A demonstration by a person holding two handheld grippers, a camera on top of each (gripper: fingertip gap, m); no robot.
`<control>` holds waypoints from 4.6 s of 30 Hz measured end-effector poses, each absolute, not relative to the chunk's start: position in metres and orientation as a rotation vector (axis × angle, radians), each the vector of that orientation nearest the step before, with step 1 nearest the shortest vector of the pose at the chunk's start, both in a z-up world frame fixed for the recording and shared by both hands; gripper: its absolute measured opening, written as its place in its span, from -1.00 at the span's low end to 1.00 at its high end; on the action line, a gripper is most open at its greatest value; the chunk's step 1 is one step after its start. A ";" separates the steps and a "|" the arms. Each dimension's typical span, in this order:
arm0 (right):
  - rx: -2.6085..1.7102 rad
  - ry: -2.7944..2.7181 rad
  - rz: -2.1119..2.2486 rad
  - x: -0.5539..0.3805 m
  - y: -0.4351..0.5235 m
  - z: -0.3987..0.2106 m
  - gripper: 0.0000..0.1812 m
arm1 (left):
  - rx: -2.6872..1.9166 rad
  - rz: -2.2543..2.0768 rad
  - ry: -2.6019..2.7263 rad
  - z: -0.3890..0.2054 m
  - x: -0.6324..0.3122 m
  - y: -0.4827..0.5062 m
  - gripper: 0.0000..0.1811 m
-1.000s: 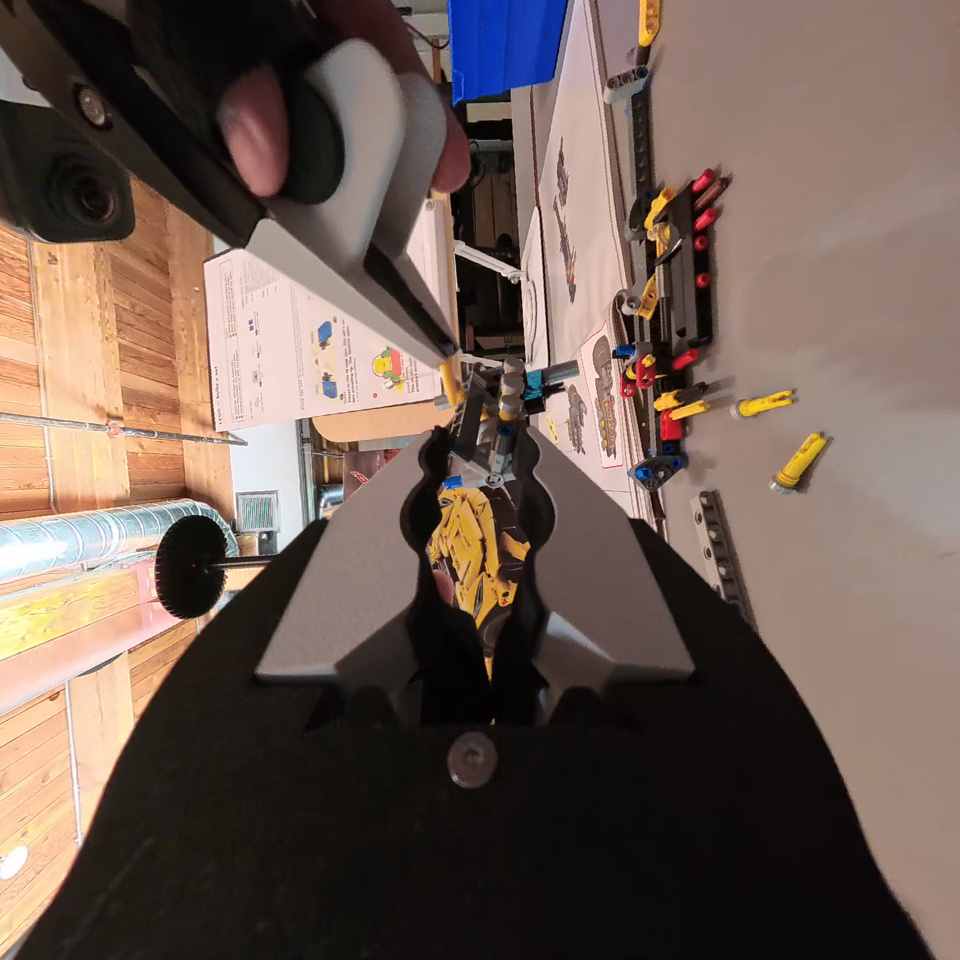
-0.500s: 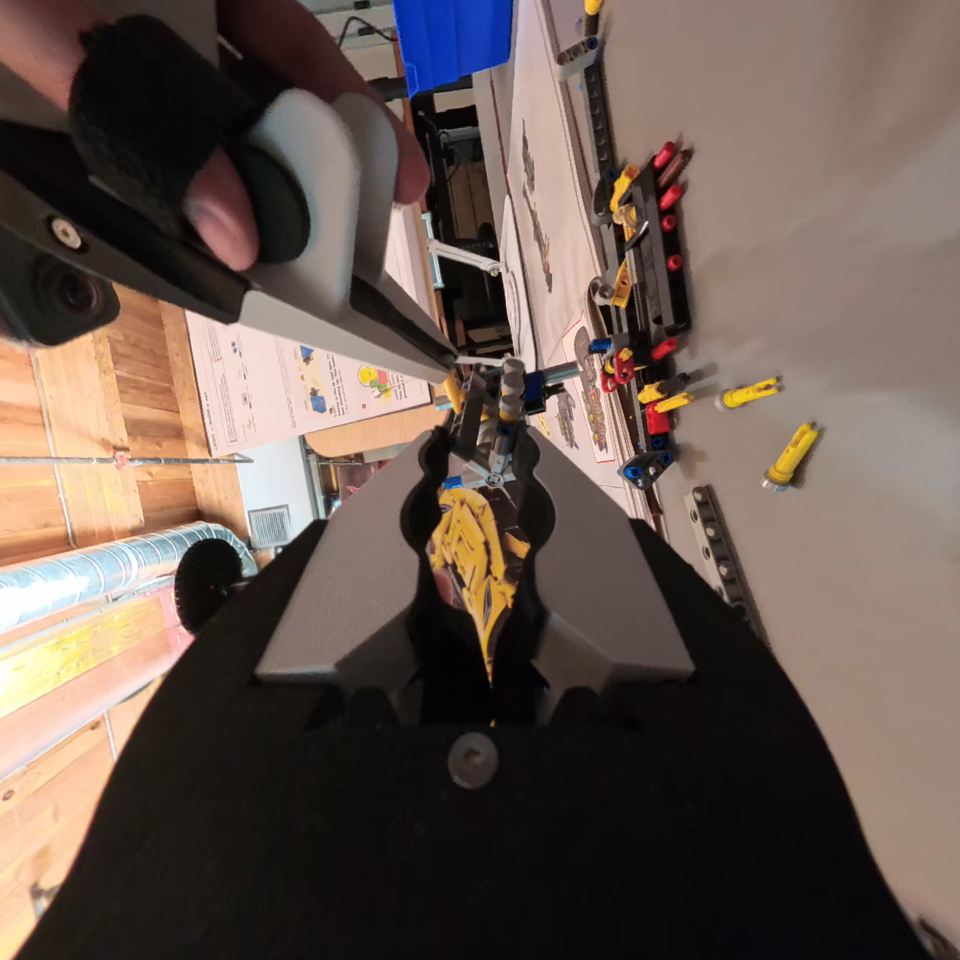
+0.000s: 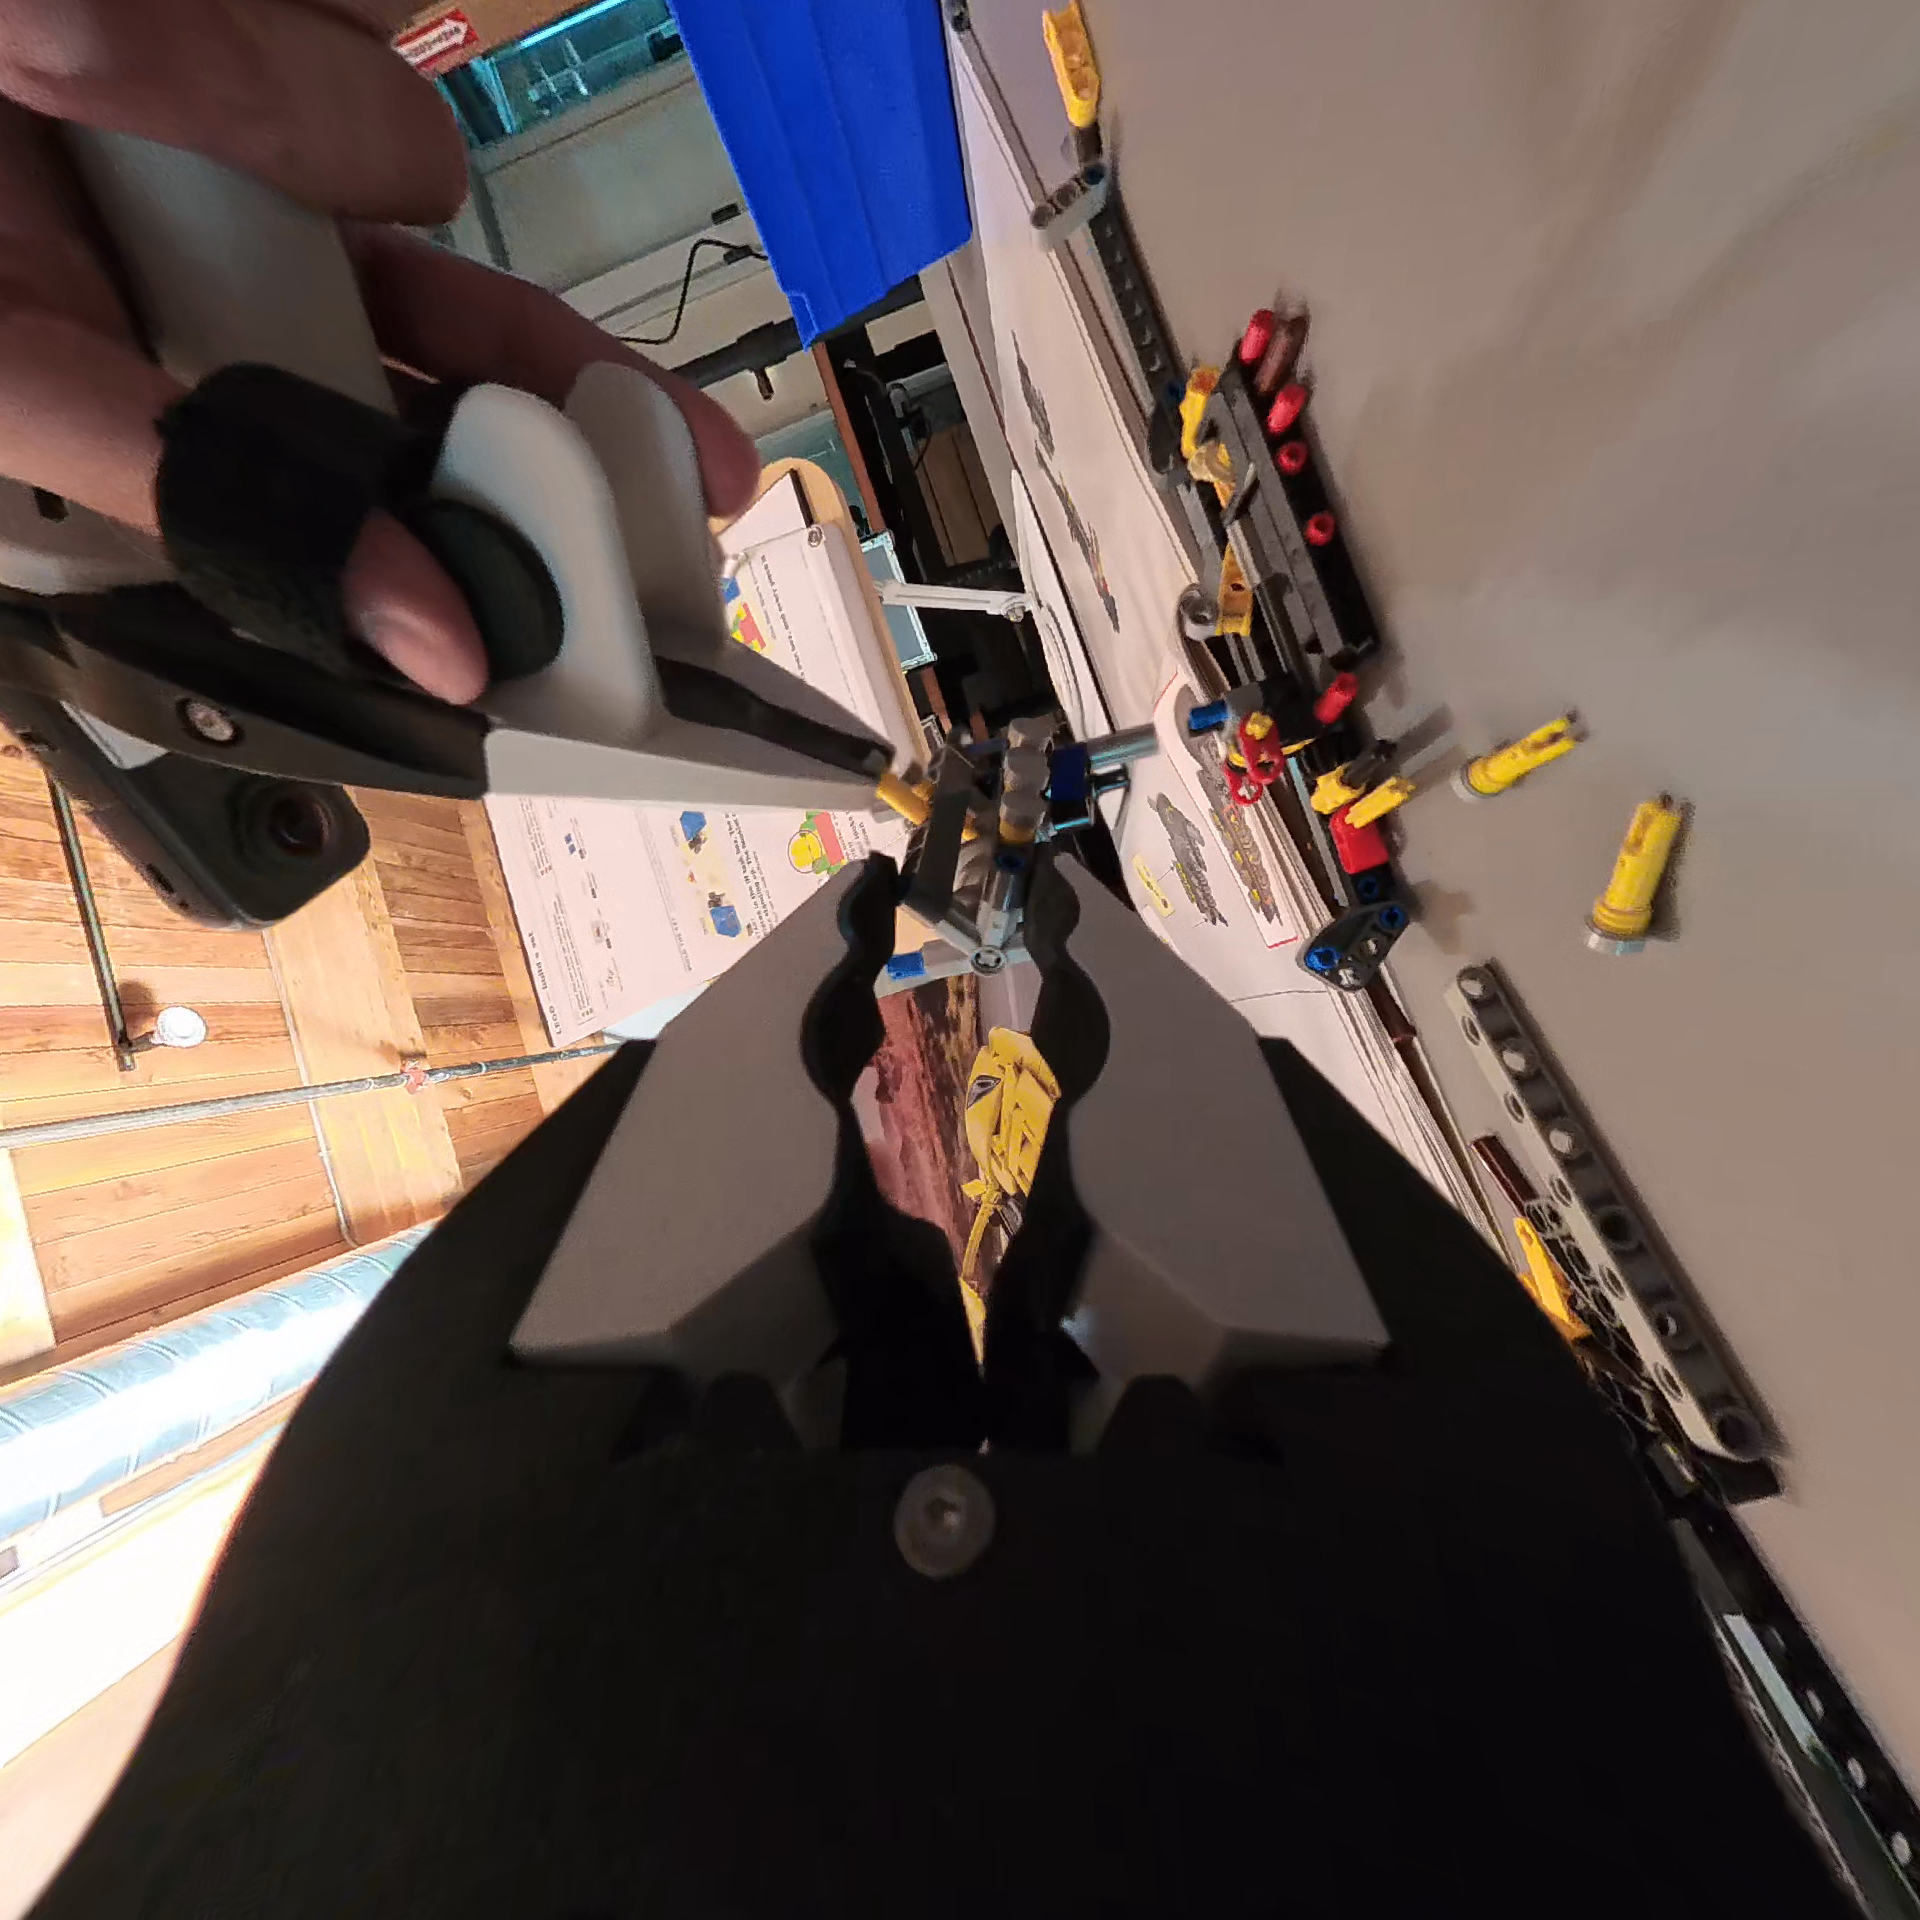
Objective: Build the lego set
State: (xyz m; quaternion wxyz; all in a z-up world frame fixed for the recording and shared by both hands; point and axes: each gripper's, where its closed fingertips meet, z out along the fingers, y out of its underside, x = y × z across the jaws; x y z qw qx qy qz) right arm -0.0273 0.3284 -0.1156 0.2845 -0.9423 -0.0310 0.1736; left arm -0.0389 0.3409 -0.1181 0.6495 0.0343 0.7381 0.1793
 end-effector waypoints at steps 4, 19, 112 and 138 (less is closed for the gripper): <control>-2.480 -0.067 0.429 -0.026 0.333 -0.112 -0.93 | -0.004 0.392 1.662 -0.116 -0.037 0.341 -0.74; -2.168 -1.110 0.529 -0.044 0.292 -0.051 -0.39 | 0.079 -0.029 1.632 -0.086 -0.064 0.301 -0.74; -1.998 -1.712 0.542 -0.104 0.350 -0.214 -0.78 | -1.124 -0.029 1.388 -0.146 -0.147 0.406 -0.74; -2.403 -1.026 0.372 -0.100 0.374 -0.122 -0.95 | -0.735 0.352 1.498 -0.146 -0.118 0.395 -0.74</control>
